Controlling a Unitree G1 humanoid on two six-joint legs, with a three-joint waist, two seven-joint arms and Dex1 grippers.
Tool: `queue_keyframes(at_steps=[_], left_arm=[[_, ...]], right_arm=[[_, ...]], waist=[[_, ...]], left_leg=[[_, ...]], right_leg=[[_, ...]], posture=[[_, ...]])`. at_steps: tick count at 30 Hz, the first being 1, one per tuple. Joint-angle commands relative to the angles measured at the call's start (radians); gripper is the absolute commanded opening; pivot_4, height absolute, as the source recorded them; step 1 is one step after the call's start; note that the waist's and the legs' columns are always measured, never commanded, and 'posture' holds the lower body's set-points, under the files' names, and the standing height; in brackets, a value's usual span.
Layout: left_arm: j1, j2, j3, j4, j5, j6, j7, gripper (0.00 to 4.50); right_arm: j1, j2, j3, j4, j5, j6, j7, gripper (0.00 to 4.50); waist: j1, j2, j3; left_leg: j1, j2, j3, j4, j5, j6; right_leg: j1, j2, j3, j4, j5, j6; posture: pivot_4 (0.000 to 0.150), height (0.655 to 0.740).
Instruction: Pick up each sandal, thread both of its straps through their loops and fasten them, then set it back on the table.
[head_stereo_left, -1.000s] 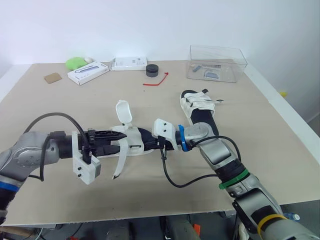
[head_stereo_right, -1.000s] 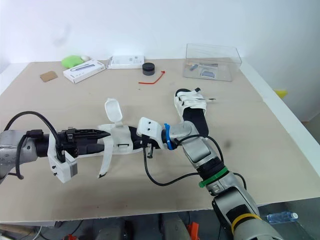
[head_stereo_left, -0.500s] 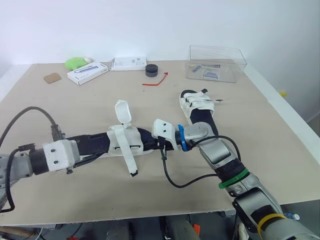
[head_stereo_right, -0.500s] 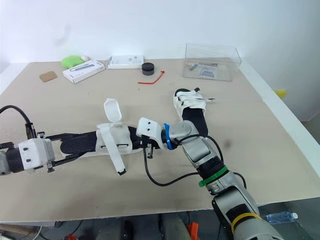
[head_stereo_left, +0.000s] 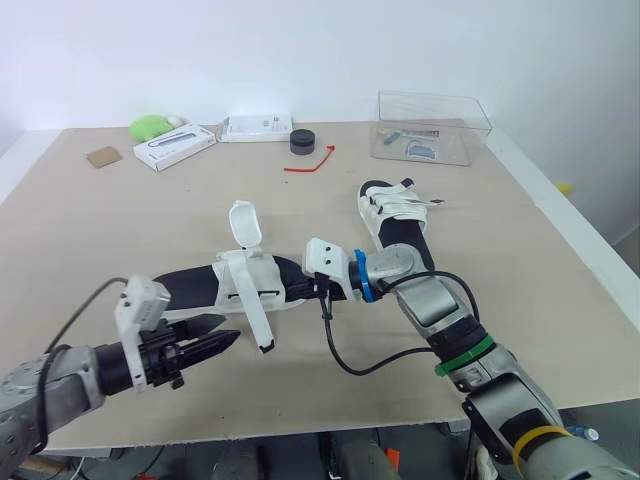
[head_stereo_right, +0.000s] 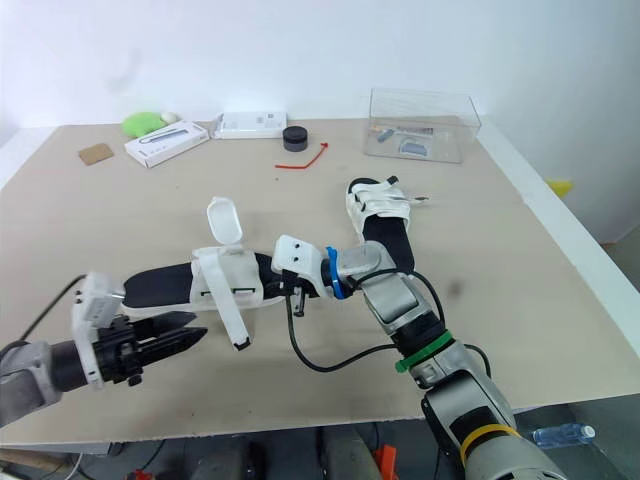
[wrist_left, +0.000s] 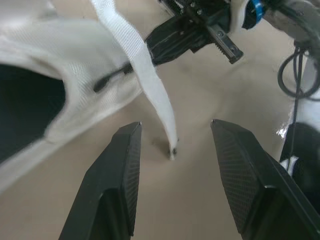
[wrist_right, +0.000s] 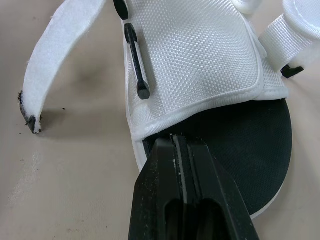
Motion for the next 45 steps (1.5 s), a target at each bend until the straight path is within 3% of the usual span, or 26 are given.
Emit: queue_keyframes(at_steps=[1,12,17,18,22,26,30,33,36,42,45], left_arm=[[-0.076,-0.052,-0.058,0.042,-0.041,0.071,0.064,2.26],[-0.231,-0.161,-0.15,0.117,0.011,0.166,0.036,2.26],[-0.226,-0.147,-0.133,0.132,0.039,0.187,-0.005,0.09],[-0.222,-0.143,-0.127,0.135,0.04,0.192,-0.016,0.03],[-0.217,-0.115,-0.085,0.138,-0.031,0.246,-0.061,0.03],[-0.288,-0.06,0.043,0.237,-0.321,0.336,-0.064,0.03],[-0.43,0.01,0.114,0.417,-0.4,0.371,-0.085,0.03],[-0.567,0.039,0.101,0.539,-0.376,0.408,-0.121,0.03],[-0.65,0.042,0.032,0.622,-0.242,0.417,-0.19,0.03],[-0.775,-0.016,-0.102,0.768,-0.074,0.468,-0.327,0.03],[-0.811,-0.034,-0.119,0.791,-0.054,0.527,-0.383,0.03]], right_arm=[[-0.022,0.006,0.0,-0.003,-0.005,-0.009,0.003,0.0],[-0.023,0.001,-0.004,-0.008,-0.011,-0.007,0.002,0.0],[-0.022,-0.002,-0.005,-0.012,-0.011,-0.004,0.003,0.0],[-0.022,-0.003,-0.005,-0.014,-0.01,-0.003,0.003,0.0],[-0.021,-0.004,-0.005,-0.018,-0.01,0.0,0.004,0.0],[-0.02,-0.006,-0.006,-0.018,-0.009,-0.002,0.006,0.0],[-0.025,-0.003,-0.003,-0.01,-0.01,-0.007,0.005,0.0],[-0.03,0.001,0.0,-0.003,-0.012,-0.015,0.007,0.0],[-0.032,0.003,0.001,0.003,-0.014,-0.022,0.008,0.0],[-0.027,0.005,-0.003,-0.006,-0.016,-0.019,-0.002,0.0],[-0.018,-0.003,-0.004,-0.02,-0.016,-0.012,-0.003,0.0]], waist=[[-0.001,-0.001,0.0],[0.0,-0.001,0.0],[-0.001,-0.001,0.0],[-0.001,-0.001,0.0],[-0.001,-0.001,0.0],[-0.001,-0.002,0.0],[0.0,-0.002,0.0],[0.0,-0.003,0.0],[-0.002,-0.003,0.0],[0.0,-0.003,0.0],[-0.001,-0.003,0.0]], left_leg=[[0.0,0.0,0.0,0.0,0.0,0.0],[0.0,0.001,-0.001,0.0,0.0,0.0],[0.0,0.002,-0.001,0.0,0.0,-0.001],[0.0,0.002,-0.001,0.0,0.0,-0.001],[0.0,0.002,-0.001,0.0,0.0,-0.001],[0.0,0.003,-0.001,0.0,0.0,-0.001],[0.0,0.003,-0.002,0.0,0.0,-0.001],[0.0,0.002,-0.001,0.0,0.0,-0.001],[-0.001,0.001,-0.001,0.0,0.0,-0.002],[-0.003,0.001,-0.001,0.0,-0.002,-0.005],[-0.004,0.001,-0.001,0.0,-0.002,-0.005]], right_leg=[[0.0,0.001,0.0,0.0,0.0,0.0],[0.0,0.005,0.003,0.0,0.0,-0.002],[0.0,0.007,0.005,0.0,0.0,-0.002],[0.0,0.007,0.005,0.0,0.0,-0.002],[0.0,0.007,0.005,0.0,-0.001,-0.003],[-0.001,0.007,0.005,0.0,-0.002,-0.006],[-0.001,0.008,0.004,0.0,-0.002,-0.006],[-0.001,0.008,0.004,0.001,-0.003,-0.007],[-0.001,0.008,0.004,0.0,-0.002,-0.005],[-0.002,0.009,0.003,0.0,-0.002,-0.007],[-0.003,0.009,0.002,0.001,-0.001,-0.009]], posture=[[0.15,0.7261],[0.15,0.7261],[0.15,0.7261],[0.15,0.7261],[0.15,0.7261],[0.15,0.7261],[0.15,0.7261],[0.15,0.7261],[0.15,0.7261],[0.15,0.7261],[0.15,0.7261]])
